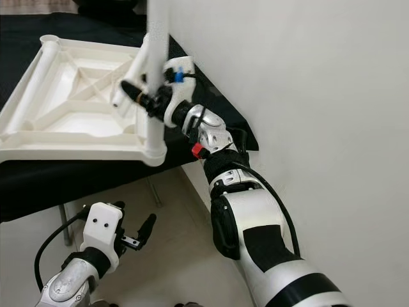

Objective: Building children table

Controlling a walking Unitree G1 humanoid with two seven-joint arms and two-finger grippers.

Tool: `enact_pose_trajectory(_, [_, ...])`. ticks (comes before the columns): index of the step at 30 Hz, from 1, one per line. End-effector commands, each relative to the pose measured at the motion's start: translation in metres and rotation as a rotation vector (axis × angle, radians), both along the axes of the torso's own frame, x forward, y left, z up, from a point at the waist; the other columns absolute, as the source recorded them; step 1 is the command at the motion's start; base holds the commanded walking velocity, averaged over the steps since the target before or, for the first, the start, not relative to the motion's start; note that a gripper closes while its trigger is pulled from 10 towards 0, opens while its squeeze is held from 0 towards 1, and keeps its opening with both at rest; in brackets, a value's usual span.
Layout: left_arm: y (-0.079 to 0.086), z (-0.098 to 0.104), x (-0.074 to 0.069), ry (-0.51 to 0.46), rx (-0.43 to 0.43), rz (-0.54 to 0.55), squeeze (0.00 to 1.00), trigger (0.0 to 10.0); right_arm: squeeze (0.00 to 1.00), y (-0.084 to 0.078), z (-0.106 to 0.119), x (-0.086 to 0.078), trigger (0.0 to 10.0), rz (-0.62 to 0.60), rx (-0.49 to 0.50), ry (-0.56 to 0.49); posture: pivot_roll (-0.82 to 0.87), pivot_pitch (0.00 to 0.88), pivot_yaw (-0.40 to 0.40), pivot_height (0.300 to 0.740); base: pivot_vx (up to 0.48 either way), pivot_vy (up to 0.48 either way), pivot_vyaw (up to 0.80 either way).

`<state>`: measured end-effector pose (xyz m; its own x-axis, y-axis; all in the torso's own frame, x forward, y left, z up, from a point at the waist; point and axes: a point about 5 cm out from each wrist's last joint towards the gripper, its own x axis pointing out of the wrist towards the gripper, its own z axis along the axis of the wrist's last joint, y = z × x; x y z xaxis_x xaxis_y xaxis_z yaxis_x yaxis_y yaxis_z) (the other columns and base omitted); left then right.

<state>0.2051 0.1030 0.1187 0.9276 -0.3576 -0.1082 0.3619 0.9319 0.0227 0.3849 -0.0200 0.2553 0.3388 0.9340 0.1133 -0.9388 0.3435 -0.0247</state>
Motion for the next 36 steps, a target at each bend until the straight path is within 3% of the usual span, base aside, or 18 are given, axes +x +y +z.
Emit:
enact_pose_trajectory(1, [-0.003,-0.005,-0.002,0.030,0.000,-0.014,0.00,10.0,0.00,0.022,-0.012,-0.013,10.0,0.155,-0.085,-0.009,0.12,0.121,-0.177,0.740,0.000,0.000,0.00])
enact_pose_trajectory(6, [-0.003,-0.005,-0.003,0.029,-0.002,-0.008,0.00,10.0,0.00,0.034,-0.004,-0.016,10.0,0.187,-0.032,0.011,0.12,0.122,-0.172,0.740,0.000,0.000,0.00])
enact_pose_trajectory(8, [-0.003,-0.005,-0.003,0.030,-0.004,-0.009,0.00,10.0,0.00,0.038,-0.001,-0.015,10.0,0.144,-0.019,0.013,0.12,0.124,-0.180,0.740,0.000,0.000,0.00])
enact_pose_trajectory(9, [-0.004,-0.005,-0.002,0.032,-0.005,-0.009,0.00,10.0,0.00,0.040,0.003,-0.011,0.0,0.058,-0.002,0.016,0.12,0.123,-0.180,0.740,0.000,0.000,0.00])
enact_pose_trajectory(12, [-0.004,-0.005,-0.002,0.031,-0.006,-0.009,0.00,10.0,0.00,0.040,0.004,-0.009,0.0,0.019,0.004,0.015,0.12,0.123,-0.180,0.740,0.000,0.000,0.00])
enact_pose_trajectory(16, [-0.003,-0.004,0.000,0.030,-0.008,-0.005,0.00,10.0,0.00,0.031,0.003,0.007,0.0,-0.330,0.030,0.078,0.11,0.137,-0.180,0.740,0.000,0.000,0.00])
enact_pose_trajectory(19, [-0.003,-0.004,0.000,0.030,-0.008,-0.005,0.00,10.0,0.00,0.030,0.001,0.008,0.0,-0.362,0.032,0.089,0.11,0.137,-0.180,0.740,0.000,0.000,0.00])
enact_pose_trajectory(20, [-0.003,-0.004,-0.001,0.030,-0.008,-0.004,0.00,10.0,0.00,0.026,-0.002,0.012,0.0,-0.456,0.000,0.089,0.11,0.137,-0.176,0.740,0.000,0.000,0.00])
enact_pose_trajectory(21, [-0.003,-0.004,-0.001,0.030,-0.008,-0.004,0.00,10.0,0.00,0.026,-0.002,0.012,0.0,-0.456,0.000,0.089,0.11,0.137,-0.176,0.740,0.000,0.000,0.00])
enact_pose_trajectory(22, [-0.003,-0.004,-0.001,0.031,-0.008,-0.004,0.00,10.0,0.00,0.023,-0.004,0.014,0.0,-0.517,-0.024,0.085,0.11,0.137,-0.176,0.740,0.000,0.000,0.00])
enact_pose_trajectory(23, [-0.003,-0.004,-0.001,0.032,-0.009,-0.006,0.00,10.0,0.00,0.002,-0.012,0.023,0.0,-0.800,0.002,0.161,0.11,0.139,-0.171,0.740,0.000,0.000,0.00])
enact_pose_trajectory(24, [-0.003,-0.004,-0.001,0.033,-0.008,-0.008,0.00,10.0,0.00,-0.012,-0.021,0.027,0.0,-1.005,0.020,0.237,0.10,0.138,-0.170,0.740,0.000,0.000,0.00])
enact_pose_trajectory(25, [-0.003,-0.005,0.000,0.033,-0.007,-0.009,0.00,10.0,0.00,-0.022,-0.028,0.028,0.0,-1.129,0.032,0.294,0.10,0.138,-0.170,0.740,0.000,0.000,0.00])
enact_pose_trajectory(26, [-0.003,-0.005,0.000,0.033,-0.007,-0.009,0.00,10.0,0.00,-0.022,-0.028,0.028,0.0,-1.129,0.032,0.294,0.10,0.138,-0.170,0.740,0.000,0.000,0.00])
enact_pose_trajectory(27, [-0.003,-0.005,0.000,0.033,-0.006,-0.010,0.00,10.0,0.00,-0.024,-0.032,0.027,0.0,-1.207,0.045,0.330,0.11,0.135,-0.173,0.740,0.000,0.000,0.00])
enact_pose_trajectory(30, [-0.003,-0.005,0.000,0.034,-0.005,-0.010,0.00,10.0,0.00,-0.019,-0.030,0.025,0.0,-1.226,0.068,0.323,0.11,0.134,-0.172,0.740,0.000,0.000,0.00])
enact_pose_trajectory(31, [-0.003,-0.005,0.001,0.032,-0.001,-0.008,0.00,10.0,0.00,-0.011,-0.025,0.023,10.0,-1.209,0.106,0.329,0.11,0.135,-0.174,0.740,0.000,0.000,0.00])
enact_pose_trajectory(36, [-0.004,-0.004,0.001,0.030,-0.003,-0.004,0.00,10.0,0.03,0.000,-0.006,0.022,10.0,-1.116,0.191,0.252,0.10,0.132,-0.174,0.740,0.000,0.000,0.00])
